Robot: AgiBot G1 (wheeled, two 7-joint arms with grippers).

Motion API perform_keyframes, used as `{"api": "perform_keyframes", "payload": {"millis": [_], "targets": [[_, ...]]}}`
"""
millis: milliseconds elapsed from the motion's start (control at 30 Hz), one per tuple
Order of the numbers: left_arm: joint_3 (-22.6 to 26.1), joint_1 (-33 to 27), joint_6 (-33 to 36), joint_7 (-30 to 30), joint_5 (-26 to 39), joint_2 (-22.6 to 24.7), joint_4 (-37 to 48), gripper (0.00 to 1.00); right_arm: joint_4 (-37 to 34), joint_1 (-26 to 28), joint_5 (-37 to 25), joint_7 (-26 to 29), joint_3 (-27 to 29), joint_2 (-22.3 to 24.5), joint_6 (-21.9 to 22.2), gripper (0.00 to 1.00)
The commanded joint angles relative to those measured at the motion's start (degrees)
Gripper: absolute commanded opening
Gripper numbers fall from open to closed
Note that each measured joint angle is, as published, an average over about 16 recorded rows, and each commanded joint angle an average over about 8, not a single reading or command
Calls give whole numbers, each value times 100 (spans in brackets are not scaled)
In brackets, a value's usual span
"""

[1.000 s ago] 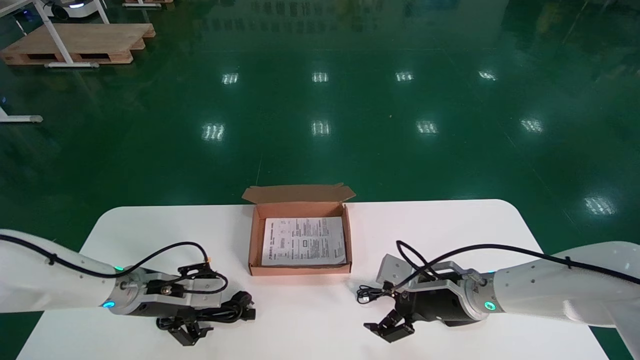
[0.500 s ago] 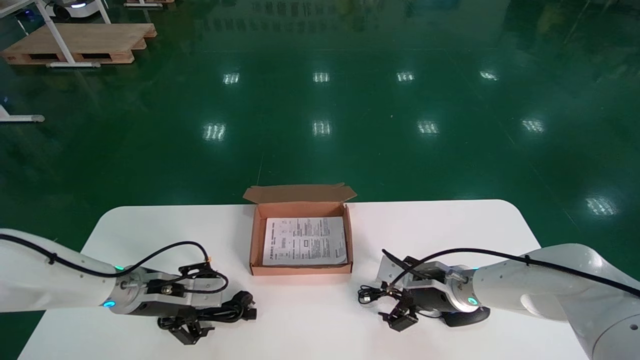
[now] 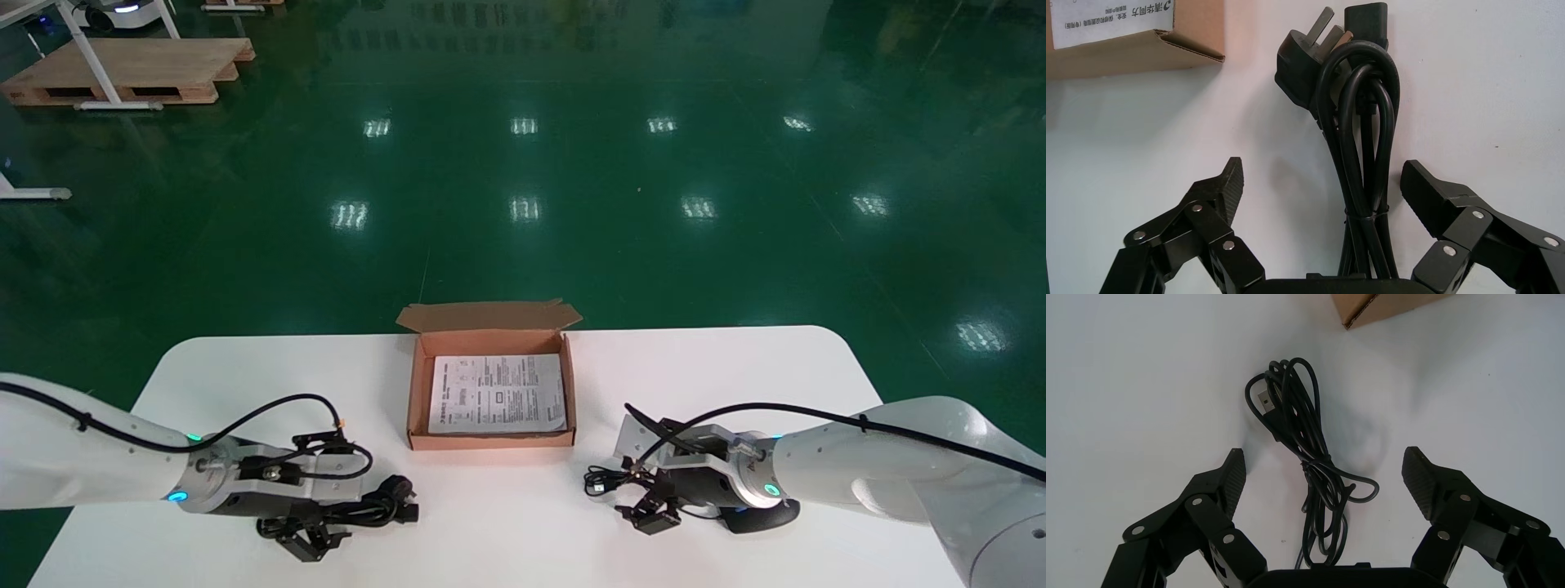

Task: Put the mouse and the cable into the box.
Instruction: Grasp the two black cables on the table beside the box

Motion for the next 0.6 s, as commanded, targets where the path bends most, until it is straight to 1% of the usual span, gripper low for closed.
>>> {"api": "perform_keyframes", "payload": {"millis": [33, 600], "targets": [[-1, 0, 2, 0, -1, 0, -1, 0, 19, -7, 0, 7, -1, 5, -8, 0], [-4, -1, 6, -5, -4, -5, -8, 0, 75, -28, 1, 25, -7, 23, -32, 0]]}}
